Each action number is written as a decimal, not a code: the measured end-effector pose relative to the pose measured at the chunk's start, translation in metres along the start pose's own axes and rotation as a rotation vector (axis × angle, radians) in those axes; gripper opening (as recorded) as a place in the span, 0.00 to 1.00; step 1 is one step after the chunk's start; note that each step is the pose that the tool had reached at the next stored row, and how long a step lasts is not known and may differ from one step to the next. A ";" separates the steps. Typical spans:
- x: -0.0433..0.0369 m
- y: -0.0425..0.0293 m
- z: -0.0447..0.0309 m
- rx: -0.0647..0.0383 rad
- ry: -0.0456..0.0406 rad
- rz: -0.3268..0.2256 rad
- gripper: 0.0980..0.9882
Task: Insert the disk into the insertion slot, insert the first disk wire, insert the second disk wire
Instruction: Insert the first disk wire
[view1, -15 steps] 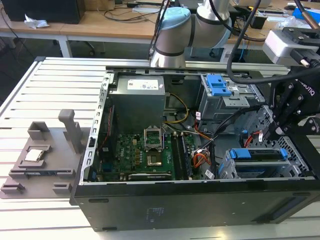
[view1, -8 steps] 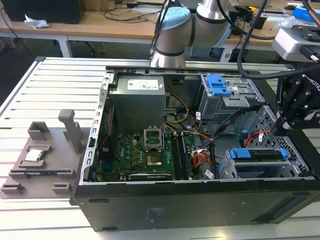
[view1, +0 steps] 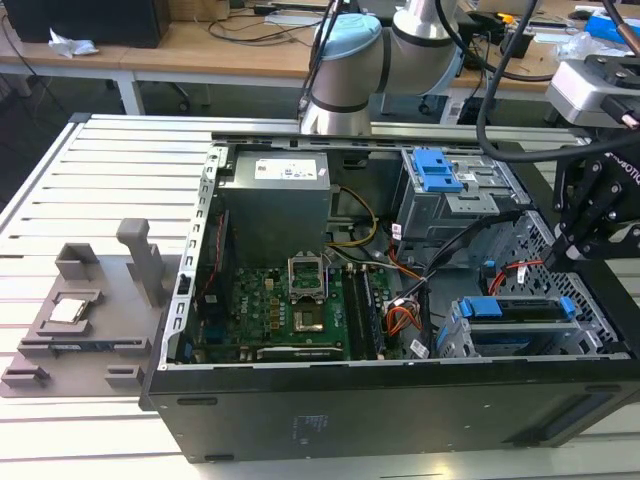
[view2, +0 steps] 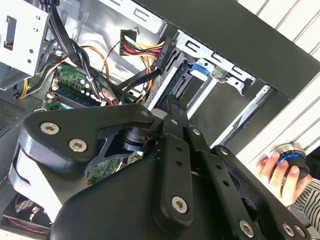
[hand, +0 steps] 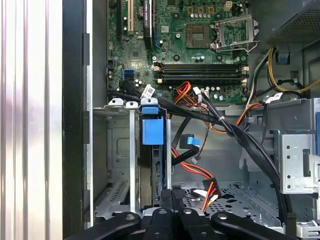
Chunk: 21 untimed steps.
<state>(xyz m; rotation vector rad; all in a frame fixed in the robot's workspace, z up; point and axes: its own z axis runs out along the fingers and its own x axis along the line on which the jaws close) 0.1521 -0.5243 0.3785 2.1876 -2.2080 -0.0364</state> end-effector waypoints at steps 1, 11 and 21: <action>0.0000 0.0000 0.0000 0.000 0.0000 0.000 0.02; -0.0010 -0.0005 0.0007 0.001 0.0104 -0.111 0.22; -0.0253 -0.0103 0.0133 0.001 0.0134 -0.150 0.22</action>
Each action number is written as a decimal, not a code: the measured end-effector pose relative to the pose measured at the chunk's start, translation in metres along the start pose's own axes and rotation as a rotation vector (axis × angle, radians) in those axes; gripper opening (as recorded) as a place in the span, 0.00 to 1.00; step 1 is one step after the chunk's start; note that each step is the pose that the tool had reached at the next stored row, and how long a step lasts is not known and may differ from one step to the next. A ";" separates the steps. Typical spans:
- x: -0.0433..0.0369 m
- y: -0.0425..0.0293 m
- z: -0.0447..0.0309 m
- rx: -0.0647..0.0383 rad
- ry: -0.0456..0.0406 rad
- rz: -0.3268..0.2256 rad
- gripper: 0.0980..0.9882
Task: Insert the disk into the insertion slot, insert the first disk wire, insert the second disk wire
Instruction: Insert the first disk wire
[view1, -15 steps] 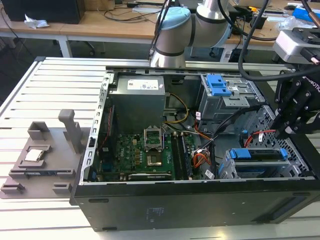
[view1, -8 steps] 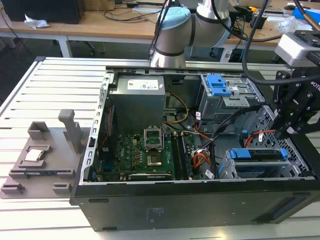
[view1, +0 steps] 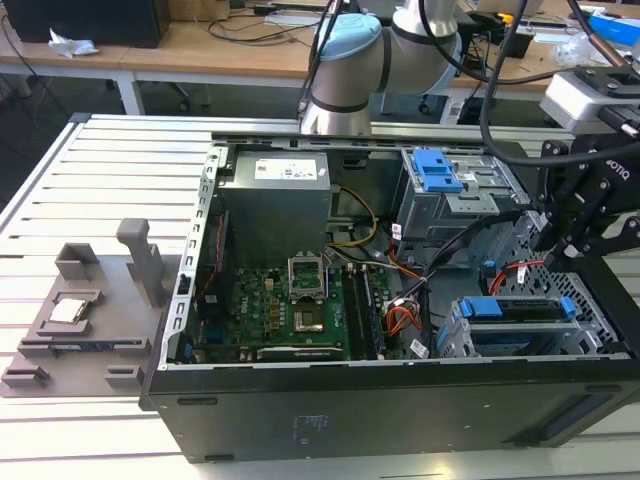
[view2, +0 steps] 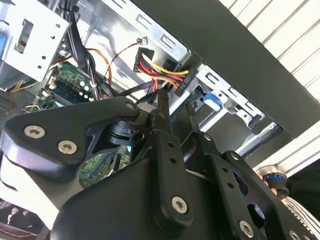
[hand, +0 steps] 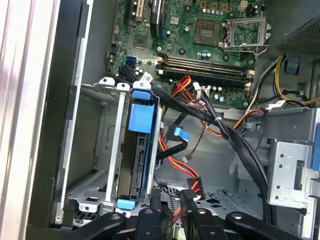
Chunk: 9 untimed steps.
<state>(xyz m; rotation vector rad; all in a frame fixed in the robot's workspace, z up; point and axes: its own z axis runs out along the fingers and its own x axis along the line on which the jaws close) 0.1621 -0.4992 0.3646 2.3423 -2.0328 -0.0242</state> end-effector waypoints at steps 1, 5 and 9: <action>-0.0011 -0.0012 0.0008 0.000 0.0010 -0.002 0.22; -0.0034 -0.0059 0.0037 -0.002 0.0169 -0.012 0.22; -0.0054 -0.0124 0.0072 -0.005 0.0386 -0.024 0.22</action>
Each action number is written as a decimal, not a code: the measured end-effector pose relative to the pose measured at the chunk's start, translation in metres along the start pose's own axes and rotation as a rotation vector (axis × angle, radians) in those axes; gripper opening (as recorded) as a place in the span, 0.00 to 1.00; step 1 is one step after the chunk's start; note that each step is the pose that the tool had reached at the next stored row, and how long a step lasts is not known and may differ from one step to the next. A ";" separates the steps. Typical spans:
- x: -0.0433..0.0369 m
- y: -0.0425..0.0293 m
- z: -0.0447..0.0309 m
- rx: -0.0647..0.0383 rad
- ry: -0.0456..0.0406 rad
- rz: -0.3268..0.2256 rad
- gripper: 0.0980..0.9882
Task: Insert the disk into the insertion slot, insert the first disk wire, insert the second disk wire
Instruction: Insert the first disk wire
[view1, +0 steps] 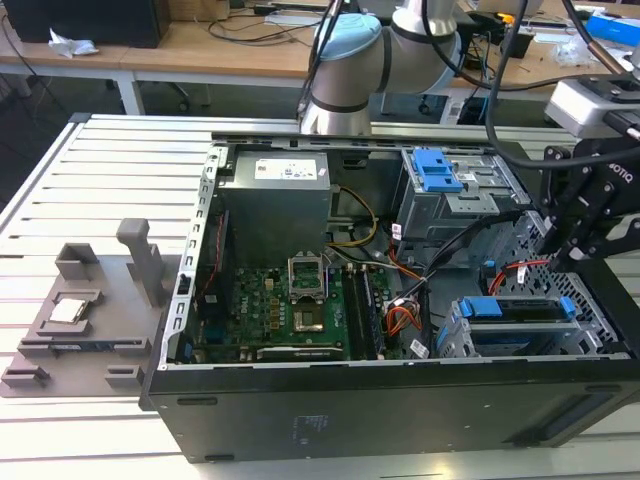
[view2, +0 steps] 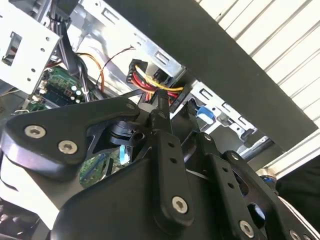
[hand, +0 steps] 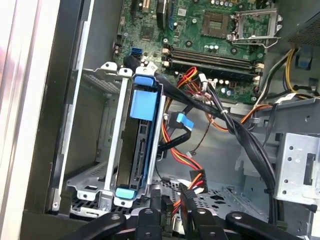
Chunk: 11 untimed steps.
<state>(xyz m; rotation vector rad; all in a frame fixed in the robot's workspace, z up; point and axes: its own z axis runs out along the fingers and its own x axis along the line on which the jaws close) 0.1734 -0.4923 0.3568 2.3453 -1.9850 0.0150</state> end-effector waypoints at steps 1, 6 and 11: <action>-0.0008 -0.0028 0.0011 -0.001 0.0054 -0.005 0.22; -0.0010 -0.0063 0.0027 -0.004 0.0282 -0.008 0.22; -0.0010 -0.0062 0.0026 -0.004 0.0286 -0.008 0.08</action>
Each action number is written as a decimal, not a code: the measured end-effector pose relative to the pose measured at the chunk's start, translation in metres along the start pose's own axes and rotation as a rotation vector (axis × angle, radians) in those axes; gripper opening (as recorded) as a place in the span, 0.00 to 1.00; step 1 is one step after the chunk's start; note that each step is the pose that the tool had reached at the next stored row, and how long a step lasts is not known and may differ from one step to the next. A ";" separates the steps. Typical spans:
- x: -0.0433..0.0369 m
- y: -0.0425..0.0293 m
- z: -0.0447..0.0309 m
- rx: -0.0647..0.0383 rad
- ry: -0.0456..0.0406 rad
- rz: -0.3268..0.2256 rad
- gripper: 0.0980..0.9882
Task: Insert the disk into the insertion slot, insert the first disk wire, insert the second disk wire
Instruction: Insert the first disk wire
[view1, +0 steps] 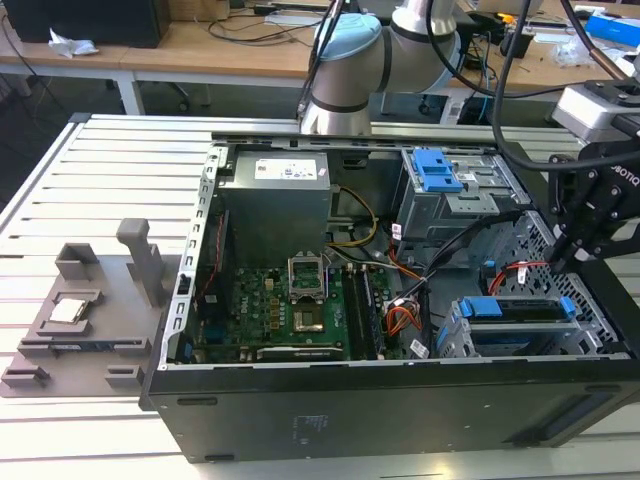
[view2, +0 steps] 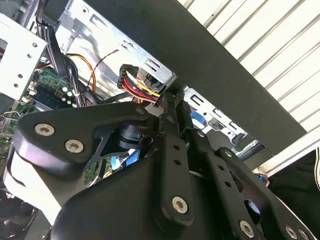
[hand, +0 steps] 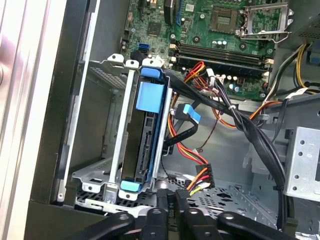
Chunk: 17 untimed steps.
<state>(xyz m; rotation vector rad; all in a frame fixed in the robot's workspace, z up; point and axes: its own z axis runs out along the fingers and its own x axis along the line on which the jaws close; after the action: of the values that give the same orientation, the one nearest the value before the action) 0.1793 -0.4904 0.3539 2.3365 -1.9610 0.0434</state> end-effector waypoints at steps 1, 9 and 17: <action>0.0000 0.0000 0.0001 0.000 -0.0002 0.000 0.08; 0.0004 0.0002 -0.0046 0.000 0.0000 0.000 0.08; 0.0082 0.0147 -0.0034 0.001 -0.0063 0.000 0.08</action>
<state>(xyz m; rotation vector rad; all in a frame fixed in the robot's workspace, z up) 0.1663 -0.5006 0.3587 2.3405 -1.9640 0.0372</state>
